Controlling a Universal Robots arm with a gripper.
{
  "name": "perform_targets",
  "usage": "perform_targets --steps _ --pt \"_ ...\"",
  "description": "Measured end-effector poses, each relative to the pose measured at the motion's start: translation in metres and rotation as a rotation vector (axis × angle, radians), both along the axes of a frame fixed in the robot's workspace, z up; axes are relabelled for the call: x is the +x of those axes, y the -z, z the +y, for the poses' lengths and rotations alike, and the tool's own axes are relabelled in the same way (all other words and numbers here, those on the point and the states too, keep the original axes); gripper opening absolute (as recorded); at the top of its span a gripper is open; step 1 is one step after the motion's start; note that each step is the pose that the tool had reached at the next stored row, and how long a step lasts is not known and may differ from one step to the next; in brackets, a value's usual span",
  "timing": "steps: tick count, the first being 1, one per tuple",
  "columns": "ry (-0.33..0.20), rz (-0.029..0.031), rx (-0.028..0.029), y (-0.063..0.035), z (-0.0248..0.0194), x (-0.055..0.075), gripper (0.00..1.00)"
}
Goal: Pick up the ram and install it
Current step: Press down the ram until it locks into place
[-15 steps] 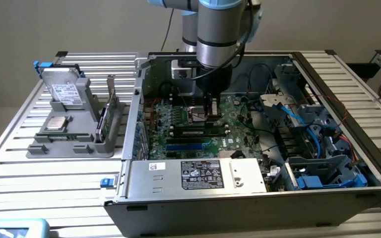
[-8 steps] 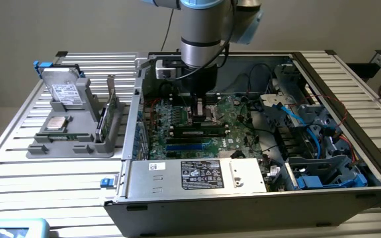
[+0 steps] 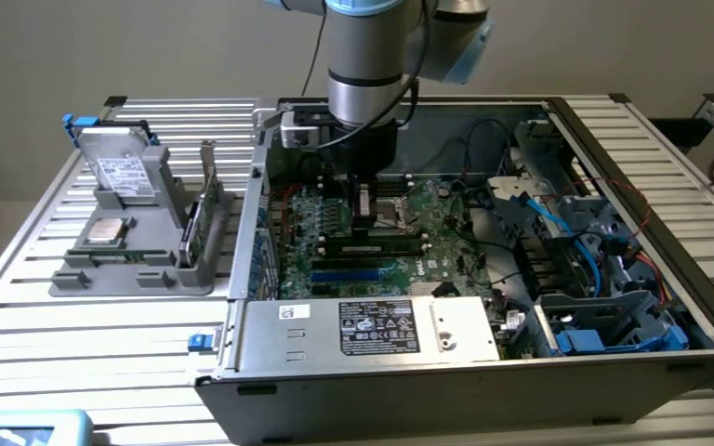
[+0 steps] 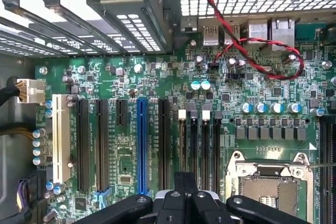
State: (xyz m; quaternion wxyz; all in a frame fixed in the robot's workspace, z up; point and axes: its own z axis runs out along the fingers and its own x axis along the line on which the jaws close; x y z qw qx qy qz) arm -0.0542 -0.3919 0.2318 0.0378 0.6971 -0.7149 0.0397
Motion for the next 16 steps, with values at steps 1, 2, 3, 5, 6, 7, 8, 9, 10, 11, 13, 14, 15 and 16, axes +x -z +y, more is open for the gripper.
perform_targets --steps 1,2,3,5,6,7,8,9,10,11,13,14,15,16 --pt "0.0 0.0 0.0 0.0001 0.0003 -0.0001 0.11" --pt "0.0 0.0 0.0 0.0002 0.0003 -0.0001 0.11" --pt "0.0 0.0 0.0 0.0004 0.0003 -0.0002 0.11" --pt "0.0 -0.0001 0.0001 0.0011 0.0004 -0.0004 0.11" --pt "0.0 -0.0001 0.0 0.0013 0.0004 -0.0006 0.11" --pt "0.0 0.0 -0.0001 0.0016 0.0004 -0.0008 0.11" --pt "0.0 -0.0001 0.0 0.0019 0.0004 -0.001 0.11" --pt "0.0 -0.0001 0.0 0.0022 0.0004 -0.001 0.11" --pt "0.0 0.0 0.0 0.0025 0.0004 -0.001 0.11" --pt "0.0 0.0 0.0 0.0028 0.0004 -0.0011 0.11" --pt "0.0 -0.0001 0.0001 0.0035 0.0004 -0.0011 0.11" --pt "0.0 -0.0001 0.0001 0.0038 0.0004 -0.0011 0.11" --pt "0.0 -0.0001 -0.0001 0.004 0.0004 -0.0011 0.11" --pt "0.0 -0.0001 -0.0003 0.0042 0.0003 -0.0011 0.11"
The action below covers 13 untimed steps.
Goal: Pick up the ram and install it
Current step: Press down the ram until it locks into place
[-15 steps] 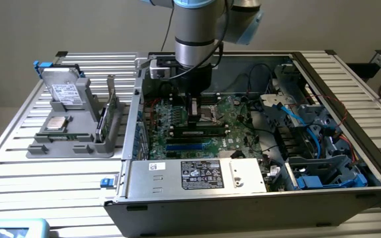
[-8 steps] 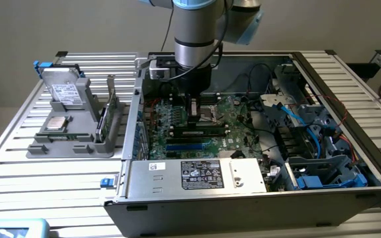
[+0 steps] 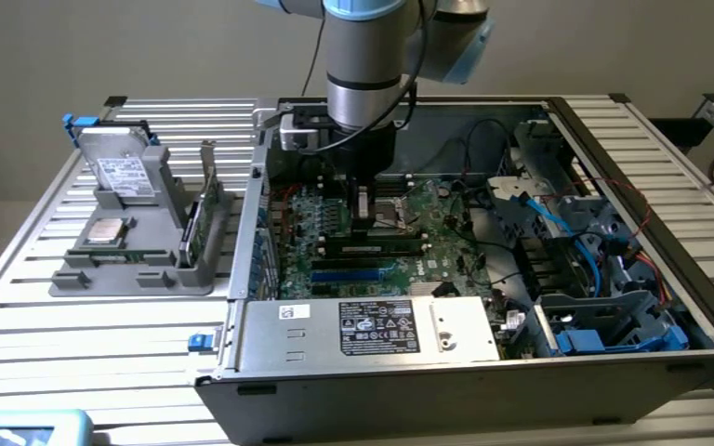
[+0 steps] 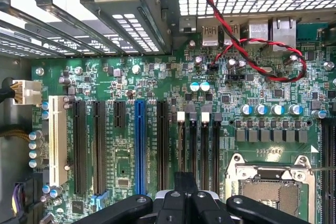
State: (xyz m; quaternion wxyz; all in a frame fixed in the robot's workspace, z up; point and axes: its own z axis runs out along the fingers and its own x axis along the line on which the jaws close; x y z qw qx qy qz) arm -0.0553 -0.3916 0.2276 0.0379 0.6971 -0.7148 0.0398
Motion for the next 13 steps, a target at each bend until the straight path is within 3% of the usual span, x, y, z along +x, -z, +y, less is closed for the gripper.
perform_targets --steps 13 --pt "0.0 -0.0007 0.0 0.0036 0.0 -0.0004 0.11"
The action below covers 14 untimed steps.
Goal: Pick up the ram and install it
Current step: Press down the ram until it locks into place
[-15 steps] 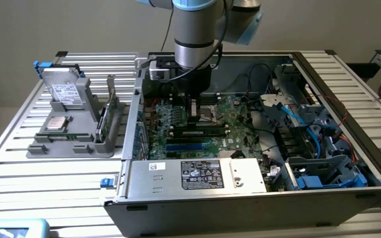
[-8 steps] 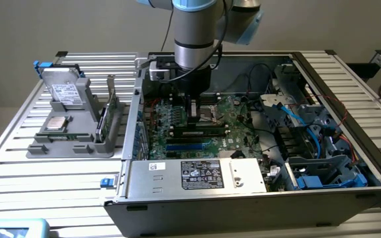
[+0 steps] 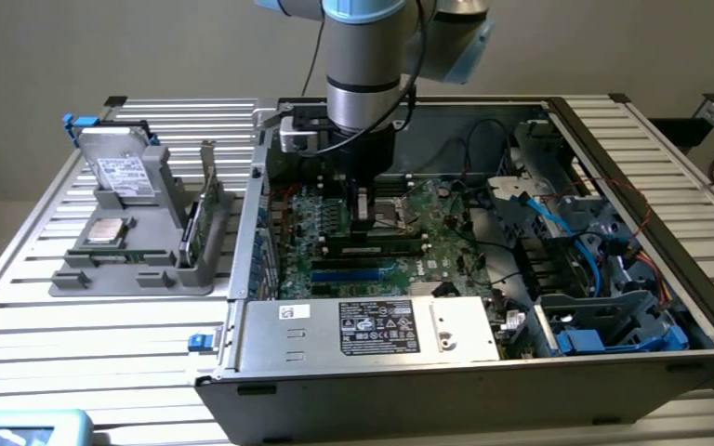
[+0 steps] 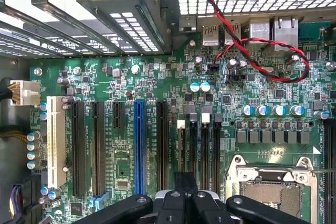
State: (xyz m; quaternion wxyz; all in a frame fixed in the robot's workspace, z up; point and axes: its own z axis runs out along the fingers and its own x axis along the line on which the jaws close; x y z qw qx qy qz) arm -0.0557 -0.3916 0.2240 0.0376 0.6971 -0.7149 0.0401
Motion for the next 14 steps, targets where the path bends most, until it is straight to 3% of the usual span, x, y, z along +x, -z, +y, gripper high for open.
perform_targets --steps 3,5,14 --pt "0.0 -0.0018 0.0026 -0.0015 0.0003 0.0 0.11" --pt "0.0 -0.0004 0.0008 -0.0062 0.0001 0.001 0.11" --pt "0.0 0.0004 -0.0001 -0.0145 -0.0001 0.021 0.11"
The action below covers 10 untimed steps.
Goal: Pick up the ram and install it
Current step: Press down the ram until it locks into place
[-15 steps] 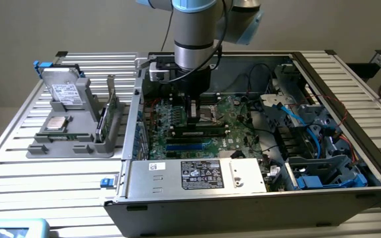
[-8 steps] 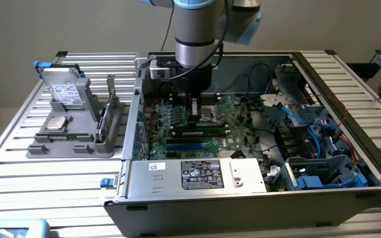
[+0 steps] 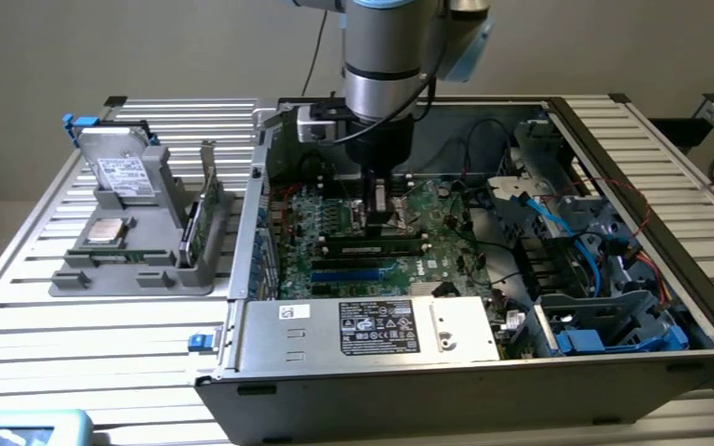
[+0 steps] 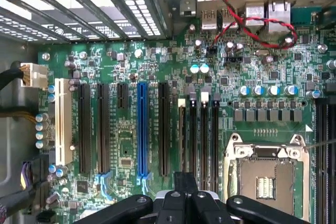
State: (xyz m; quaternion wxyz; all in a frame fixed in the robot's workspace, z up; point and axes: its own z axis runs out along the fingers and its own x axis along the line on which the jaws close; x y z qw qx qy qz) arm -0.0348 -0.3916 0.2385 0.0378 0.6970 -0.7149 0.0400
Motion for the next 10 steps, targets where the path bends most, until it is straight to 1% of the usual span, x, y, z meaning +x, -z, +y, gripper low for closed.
perform_targets --steps 7,10 --pt "0.0 0.0002 0.0 -0.0049 -0.0006 0.016 0.11" --pt "0.0 0.0005 0.0003 -0.0051 -0.0008 0.019 0.11"
